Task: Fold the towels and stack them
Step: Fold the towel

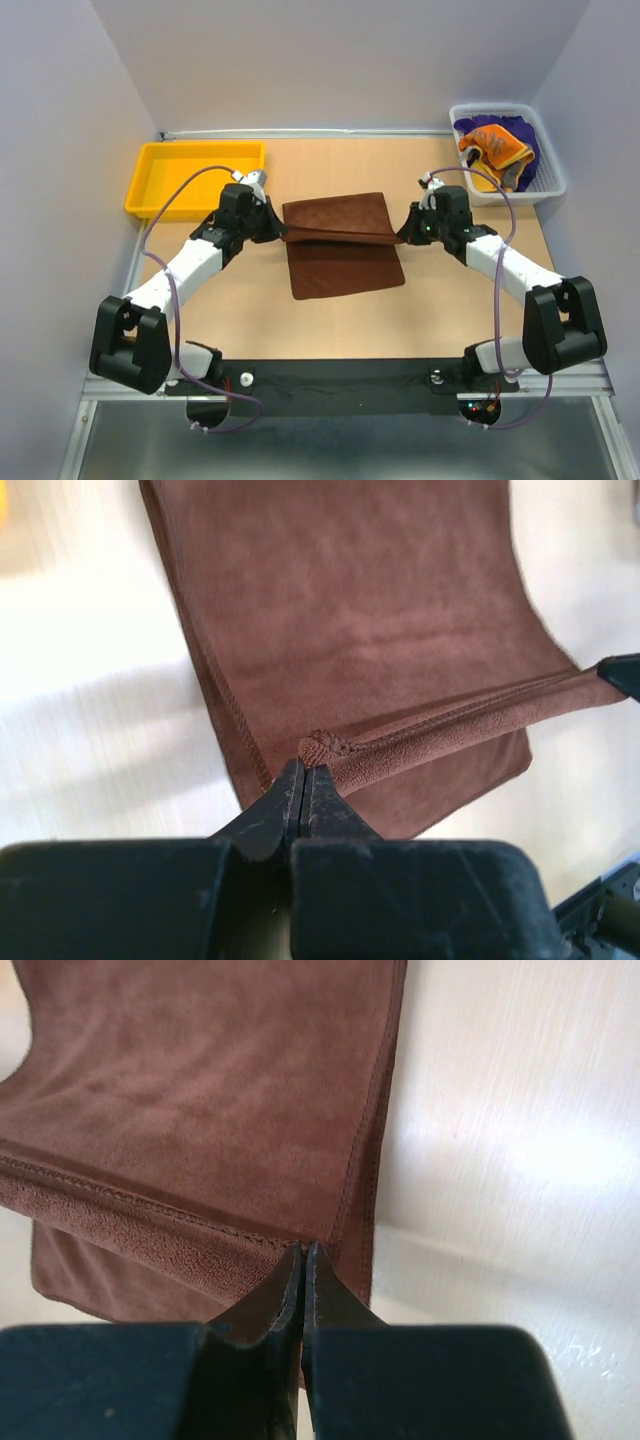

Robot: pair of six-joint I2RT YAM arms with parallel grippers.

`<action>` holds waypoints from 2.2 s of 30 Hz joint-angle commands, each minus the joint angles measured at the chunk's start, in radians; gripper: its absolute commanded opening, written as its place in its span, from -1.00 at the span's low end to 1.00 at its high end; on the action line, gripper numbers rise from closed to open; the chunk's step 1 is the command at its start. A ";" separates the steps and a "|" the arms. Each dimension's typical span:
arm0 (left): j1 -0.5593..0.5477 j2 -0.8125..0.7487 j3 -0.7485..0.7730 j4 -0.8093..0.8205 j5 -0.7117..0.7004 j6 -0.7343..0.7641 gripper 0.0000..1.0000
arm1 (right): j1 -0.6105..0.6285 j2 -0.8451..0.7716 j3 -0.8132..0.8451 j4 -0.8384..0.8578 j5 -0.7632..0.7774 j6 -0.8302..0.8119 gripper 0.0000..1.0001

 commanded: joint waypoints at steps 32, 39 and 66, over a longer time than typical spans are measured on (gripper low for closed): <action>-0.062 0.078 -0.270 0.120 -0.005 -0.103 -1.00 | -0.018 0.090 -0.083 -0.046 0.200 0.122 -0.99; -0.074 0.075 -0.295 0.146 -0.045 -0.132 -1.00 | -0.018 0.141 -0.066 -0.046 0.203 0.130 -0.99; -0.099 -0.187 -0.185 -0.084 -0.105 -0.124 -1.00 | -0.018 -0.051 0.002 -0.104 0.203 0.153 -0.98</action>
